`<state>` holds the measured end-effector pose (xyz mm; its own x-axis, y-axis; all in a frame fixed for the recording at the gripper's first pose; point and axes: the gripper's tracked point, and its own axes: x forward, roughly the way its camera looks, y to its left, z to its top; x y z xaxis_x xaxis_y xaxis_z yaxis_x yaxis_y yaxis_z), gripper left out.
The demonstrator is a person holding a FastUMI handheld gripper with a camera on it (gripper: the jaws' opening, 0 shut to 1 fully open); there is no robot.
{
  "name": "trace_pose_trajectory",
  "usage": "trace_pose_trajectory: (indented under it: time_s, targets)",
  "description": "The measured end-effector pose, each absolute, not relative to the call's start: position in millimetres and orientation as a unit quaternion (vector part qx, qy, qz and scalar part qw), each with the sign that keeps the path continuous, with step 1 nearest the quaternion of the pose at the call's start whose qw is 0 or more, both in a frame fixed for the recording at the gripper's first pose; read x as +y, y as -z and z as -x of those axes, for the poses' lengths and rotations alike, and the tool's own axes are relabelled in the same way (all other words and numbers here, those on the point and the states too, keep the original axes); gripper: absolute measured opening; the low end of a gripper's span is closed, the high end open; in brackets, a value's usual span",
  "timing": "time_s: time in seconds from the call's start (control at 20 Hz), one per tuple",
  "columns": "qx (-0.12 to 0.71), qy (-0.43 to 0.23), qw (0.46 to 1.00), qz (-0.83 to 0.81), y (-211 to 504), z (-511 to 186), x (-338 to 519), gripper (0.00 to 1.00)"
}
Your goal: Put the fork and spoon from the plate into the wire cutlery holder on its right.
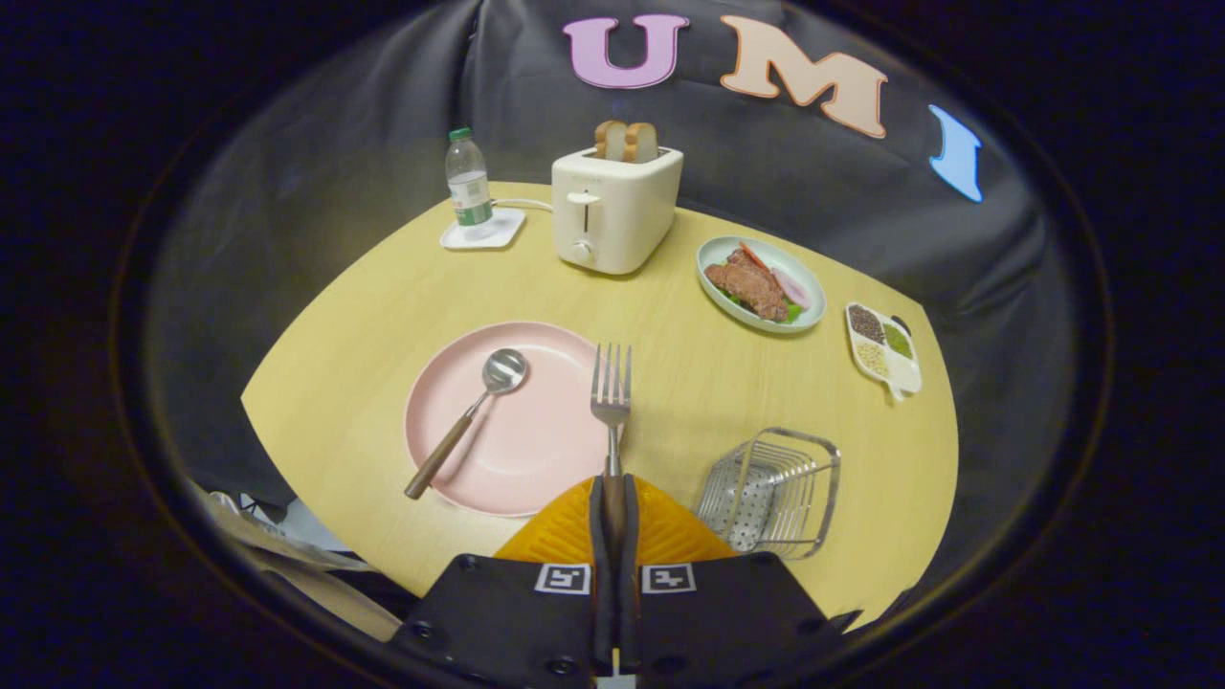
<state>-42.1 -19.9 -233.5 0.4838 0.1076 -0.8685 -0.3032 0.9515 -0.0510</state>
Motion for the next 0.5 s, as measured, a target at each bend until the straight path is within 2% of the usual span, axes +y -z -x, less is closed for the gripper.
trace_pose_trajectory:
  time_s: [0.5]
  targets:
    - [0.527,-0.129,0.829,0.137,205,47,-95,0.06]
